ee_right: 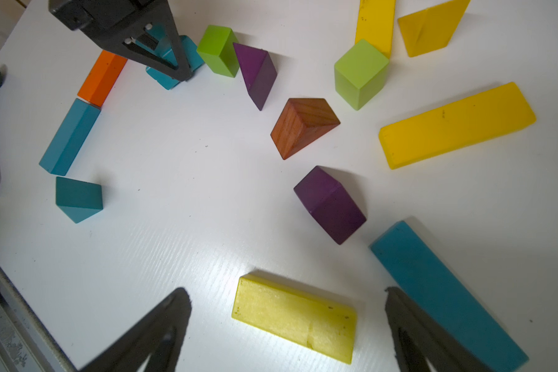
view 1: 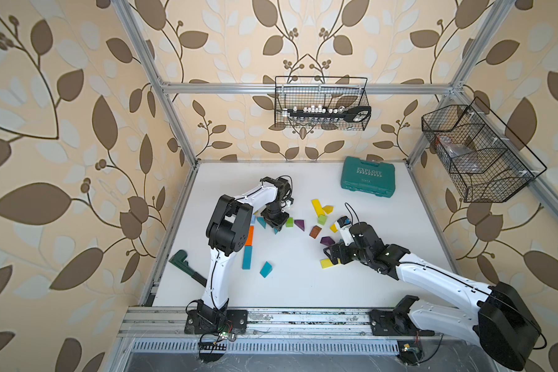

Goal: Assemble a small pinwheel with building blocks
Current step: Assemble the building block at the center of the board.

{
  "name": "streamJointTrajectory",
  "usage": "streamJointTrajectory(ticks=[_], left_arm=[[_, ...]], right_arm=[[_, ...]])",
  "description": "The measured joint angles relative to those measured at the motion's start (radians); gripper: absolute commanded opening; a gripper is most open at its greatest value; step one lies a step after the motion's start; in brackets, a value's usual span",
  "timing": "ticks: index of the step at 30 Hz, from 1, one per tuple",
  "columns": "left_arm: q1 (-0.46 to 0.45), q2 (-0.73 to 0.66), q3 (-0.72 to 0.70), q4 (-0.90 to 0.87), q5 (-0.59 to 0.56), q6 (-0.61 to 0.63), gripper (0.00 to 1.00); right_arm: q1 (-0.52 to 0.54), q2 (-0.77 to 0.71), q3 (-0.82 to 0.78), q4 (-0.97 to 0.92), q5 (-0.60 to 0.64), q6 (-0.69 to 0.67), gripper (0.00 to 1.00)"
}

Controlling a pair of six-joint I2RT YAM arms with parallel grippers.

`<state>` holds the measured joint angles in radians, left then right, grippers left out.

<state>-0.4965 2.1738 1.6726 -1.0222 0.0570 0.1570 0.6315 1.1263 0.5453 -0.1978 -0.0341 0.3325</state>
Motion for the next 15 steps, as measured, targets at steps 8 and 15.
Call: streamJointTrajectory(ticks=[8,15], left_arm=[[0.0,0.031,0.049,-0.029,-0.003,0.053,0.2],[-0.002,0.048,0.075,-0.048,-0.006,0.086,0.24]], right_arm=[[-0.006,0.0,-0.003,0.0,0.0,0.0,0.96],[-0.006,0.0,-0.009,0.002,0.0,0.001,0.96]])
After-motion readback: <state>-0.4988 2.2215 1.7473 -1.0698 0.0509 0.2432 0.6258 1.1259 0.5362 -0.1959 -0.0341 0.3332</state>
